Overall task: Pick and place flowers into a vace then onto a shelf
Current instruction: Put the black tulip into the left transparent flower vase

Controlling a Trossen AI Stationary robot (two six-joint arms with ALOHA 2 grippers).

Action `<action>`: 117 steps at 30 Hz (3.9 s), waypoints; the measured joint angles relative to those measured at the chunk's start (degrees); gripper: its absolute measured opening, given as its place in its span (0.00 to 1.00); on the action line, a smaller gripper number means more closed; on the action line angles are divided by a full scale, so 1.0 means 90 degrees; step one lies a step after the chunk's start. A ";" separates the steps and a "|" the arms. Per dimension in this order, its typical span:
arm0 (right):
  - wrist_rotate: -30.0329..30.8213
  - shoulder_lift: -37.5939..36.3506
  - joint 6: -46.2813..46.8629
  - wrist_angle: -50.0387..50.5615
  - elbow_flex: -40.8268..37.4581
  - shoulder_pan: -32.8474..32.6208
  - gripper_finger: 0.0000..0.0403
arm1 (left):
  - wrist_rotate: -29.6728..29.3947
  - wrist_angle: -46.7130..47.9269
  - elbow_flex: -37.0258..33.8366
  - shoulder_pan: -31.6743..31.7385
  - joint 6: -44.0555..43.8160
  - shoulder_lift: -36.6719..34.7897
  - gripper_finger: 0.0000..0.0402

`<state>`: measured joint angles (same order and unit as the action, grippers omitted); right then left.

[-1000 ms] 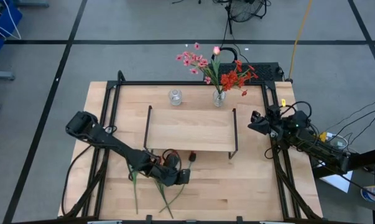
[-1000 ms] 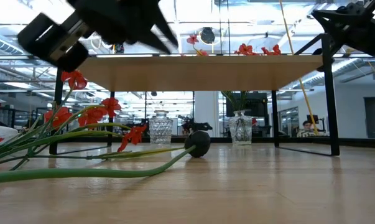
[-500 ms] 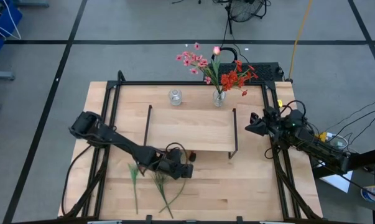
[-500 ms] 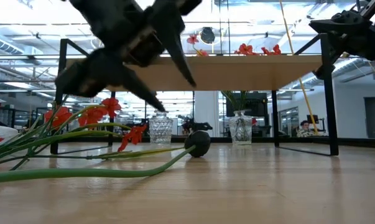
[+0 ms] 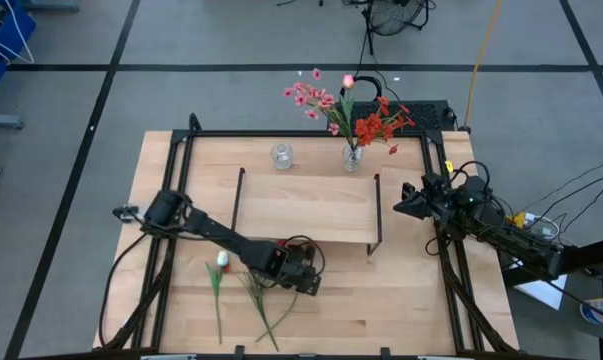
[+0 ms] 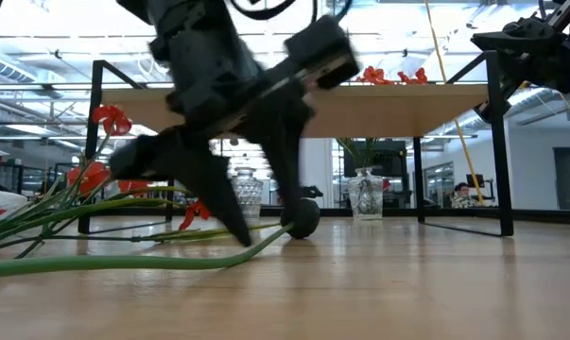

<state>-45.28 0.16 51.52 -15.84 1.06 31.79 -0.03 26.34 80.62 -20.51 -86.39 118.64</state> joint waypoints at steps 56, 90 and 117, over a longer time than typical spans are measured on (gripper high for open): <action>0.0090 0.0083 -0.0870 0.1133 0.0000 0.0002 0.00 | -0.5266 -0.1247 0.0270 0.1848 0.7699 -0.4726 0.01; 0.3729 0.0256 -0.2248 0.1343 0.0000 0.0005 0.00 | 0.7394 -0.4846 0.0263 0.8963 0.7496 -0.2210 0.00; 0.5008 0.0449 -0.2136 0.1596 0.0000 0.0002 0.00 | 0.7272 -0.9526 -0.1902 0.8550 0.5014 -0.2116 0.00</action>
<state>-0.21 4.21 32.29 -1.48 1.06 31.81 65.42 -59.40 63.50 56.44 -41.27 99.60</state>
